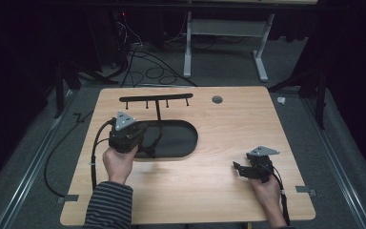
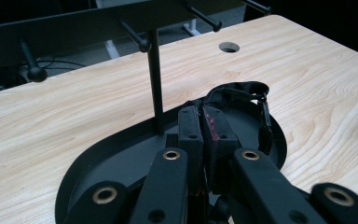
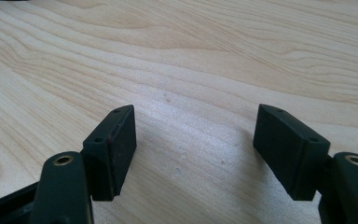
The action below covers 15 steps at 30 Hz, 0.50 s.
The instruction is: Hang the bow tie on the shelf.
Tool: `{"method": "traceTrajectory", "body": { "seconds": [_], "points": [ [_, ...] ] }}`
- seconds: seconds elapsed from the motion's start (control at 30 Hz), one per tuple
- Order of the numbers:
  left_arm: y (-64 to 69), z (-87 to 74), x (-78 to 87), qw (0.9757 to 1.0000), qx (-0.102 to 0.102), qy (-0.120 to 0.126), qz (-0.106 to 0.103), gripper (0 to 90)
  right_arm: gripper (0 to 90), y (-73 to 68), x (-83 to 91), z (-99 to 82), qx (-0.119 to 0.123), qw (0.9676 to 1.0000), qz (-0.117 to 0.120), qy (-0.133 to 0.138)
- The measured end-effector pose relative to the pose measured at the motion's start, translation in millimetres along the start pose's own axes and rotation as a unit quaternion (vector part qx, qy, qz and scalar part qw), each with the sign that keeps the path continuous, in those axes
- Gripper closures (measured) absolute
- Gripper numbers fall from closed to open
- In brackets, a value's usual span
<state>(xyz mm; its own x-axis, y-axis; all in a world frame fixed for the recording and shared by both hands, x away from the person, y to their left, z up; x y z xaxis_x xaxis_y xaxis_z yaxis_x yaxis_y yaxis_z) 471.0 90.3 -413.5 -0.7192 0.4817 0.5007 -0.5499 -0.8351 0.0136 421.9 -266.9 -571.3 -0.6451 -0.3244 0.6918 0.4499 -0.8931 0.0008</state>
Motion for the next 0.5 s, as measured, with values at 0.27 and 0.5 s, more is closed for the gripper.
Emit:
{"method": "traceTrajectory", "body": {
  "seconds": [0.27,0.5],
  "points": [
    [-2.8,5.0,-2.4,1.0000,0.002,0.000,0.000,86.9,31.4,0.0,0.0,0.0,0.000,1.0000,0.000,0.000],
    [-3.4,14.3,-2.1,1.0000,-0.001,0.001,0.001,86.9,31.4,0.1,0.0,0.0,0.001,1.0000,0.000,0.000]
  ]
}}
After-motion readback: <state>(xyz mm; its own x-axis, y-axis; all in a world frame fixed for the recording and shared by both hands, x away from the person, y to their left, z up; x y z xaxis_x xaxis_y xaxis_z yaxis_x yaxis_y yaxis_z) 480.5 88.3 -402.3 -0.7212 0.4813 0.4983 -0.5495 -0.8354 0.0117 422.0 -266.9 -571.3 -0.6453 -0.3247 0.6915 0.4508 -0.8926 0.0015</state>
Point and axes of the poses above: each handheld gripper's, and its own axes: x roughly backward along the jaws, z roughly out of its top, y roughly to its right, the point moved 10 cm from there along -x, roughly forward along the jaws
